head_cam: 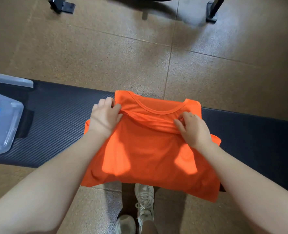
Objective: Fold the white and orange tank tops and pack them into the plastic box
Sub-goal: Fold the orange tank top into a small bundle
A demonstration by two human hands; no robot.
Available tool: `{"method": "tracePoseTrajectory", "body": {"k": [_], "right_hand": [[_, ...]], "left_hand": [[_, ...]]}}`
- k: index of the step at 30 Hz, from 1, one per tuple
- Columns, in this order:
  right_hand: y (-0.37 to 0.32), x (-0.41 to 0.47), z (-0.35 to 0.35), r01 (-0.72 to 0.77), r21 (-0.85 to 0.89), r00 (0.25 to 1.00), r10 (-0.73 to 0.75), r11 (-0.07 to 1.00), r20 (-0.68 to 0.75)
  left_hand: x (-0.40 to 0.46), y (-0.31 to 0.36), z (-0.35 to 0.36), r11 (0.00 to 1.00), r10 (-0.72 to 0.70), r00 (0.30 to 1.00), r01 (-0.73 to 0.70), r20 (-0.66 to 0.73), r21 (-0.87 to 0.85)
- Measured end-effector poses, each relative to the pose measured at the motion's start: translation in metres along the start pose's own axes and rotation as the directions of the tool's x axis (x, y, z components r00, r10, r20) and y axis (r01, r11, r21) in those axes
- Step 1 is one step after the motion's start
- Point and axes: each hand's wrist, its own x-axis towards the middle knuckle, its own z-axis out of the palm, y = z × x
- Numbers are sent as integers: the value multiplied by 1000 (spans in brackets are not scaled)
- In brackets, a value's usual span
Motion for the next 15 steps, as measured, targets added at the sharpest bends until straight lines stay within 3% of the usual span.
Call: {"method": "tracePoseTrajectory", "body": {"k": [3, 5, 9, 12, 15], "right_hand": [[7, -6, 3, 243, -132, 968, -231, 961, 99], [8, -10, 6, 304, -198, 952, -287, 932, 108], [0, -7, 4, 388, -337, 917, -395, 858, 52], [-2, -7, -4, 247, -105, 969, -249, 963, -2], [3, -2, -15, 110, 183, 992, -97, 977, -78]], "left_hand": [[-4, -3, 8, 981, 194, 981, -194, -8, -25], [-8, -8, 12, 947, 320, 946, -318, -47, 43], [-6, -10, 14, 906, 423, 887, -412, -183, 99], [-3, -10, 8, 909, 406, 902, -415, -147, -37], [0, -8, -9, 910, 323, 946, -303, 26, -281]]}}
